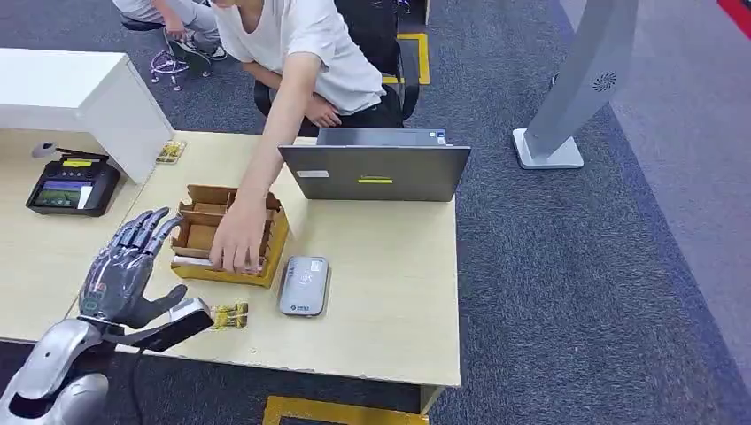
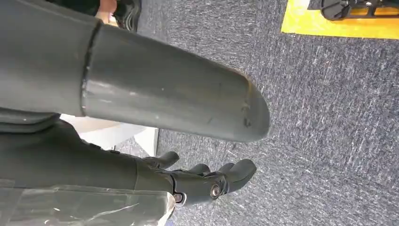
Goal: Pass the card to the sensor for recognition and then transmit it.
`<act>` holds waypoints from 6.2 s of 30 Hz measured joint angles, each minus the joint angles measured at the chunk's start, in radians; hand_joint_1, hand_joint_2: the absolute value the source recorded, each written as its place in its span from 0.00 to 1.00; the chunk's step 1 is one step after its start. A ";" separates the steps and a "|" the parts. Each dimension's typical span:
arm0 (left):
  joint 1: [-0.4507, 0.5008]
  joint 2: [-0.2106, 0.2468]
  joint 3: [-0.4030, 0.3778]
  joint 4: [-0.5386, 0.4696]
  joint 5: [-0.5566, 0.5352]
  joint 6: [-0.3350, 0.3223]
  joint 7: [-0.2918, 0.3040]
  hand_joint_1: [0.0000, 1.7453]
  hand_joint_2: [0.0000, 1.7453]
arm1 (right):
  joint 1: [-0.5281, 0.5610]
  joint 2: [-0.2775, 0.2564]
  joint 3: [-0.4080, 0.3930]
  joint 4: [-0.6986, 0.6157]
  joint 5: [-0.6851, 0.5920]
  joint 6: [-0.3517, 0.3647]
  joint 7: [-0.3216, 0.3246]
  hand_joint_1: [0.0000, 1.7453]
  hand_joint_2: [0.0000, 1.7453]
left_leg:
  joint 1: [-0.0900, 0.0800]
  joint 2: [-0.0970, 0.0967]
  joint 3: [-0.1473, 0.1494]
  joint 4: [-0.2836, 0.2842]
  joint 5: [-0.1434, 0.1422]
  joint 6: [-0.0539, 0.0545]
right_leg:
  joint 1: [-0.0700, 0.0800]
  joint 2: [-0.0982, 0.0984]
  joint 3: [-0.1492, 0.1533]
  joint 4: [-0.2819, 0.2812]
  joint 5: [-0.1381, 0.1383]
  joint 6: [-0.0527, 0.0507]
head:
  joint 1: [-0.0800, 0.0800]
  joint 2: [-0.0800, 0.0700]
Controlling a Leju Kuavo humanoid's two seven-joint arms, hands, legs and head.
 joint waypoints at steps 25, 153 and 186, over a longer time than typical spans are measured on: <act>0.061 -0.063 0.058 -0.007 -0.017 -0.001 -0.029 0.00 1.00 | -0.001 0.001 0.000 0.000 0.002 -0.003 0.000 0.00 0.00 | 0.000 0.000 0.000 0.000 0.000 0.000 | 0.000 0.000 0.000 0.000 0.000 0.000 | 0.000 0.000; -0.361 -0.013 -0.373 0.393 -0.015 -0.153 -0.038 0.00 1.00 | -0.007 0.015 0.024 0.000 0.043 0.030 -0.003 0.00 0.00 | 0.000 0.000 0.001 0.000 0.001 0.000 | 0.000 0.000 0.000 0.000 0.001 0.000 | 0.000 0.000; -0.336 -0.018 -0.365 0.395 0.069 -0.120 -0.063 1.00 1.00 | -0.007 0.015 0.024 0.000 0.044 0.027 -0.005 0.00 0.00 | 0.000 0.000 0.001 0.000 0.000 0.000 | 0.000 0.000 0.000 0.000 0.001 0.000 | 0.000 0.000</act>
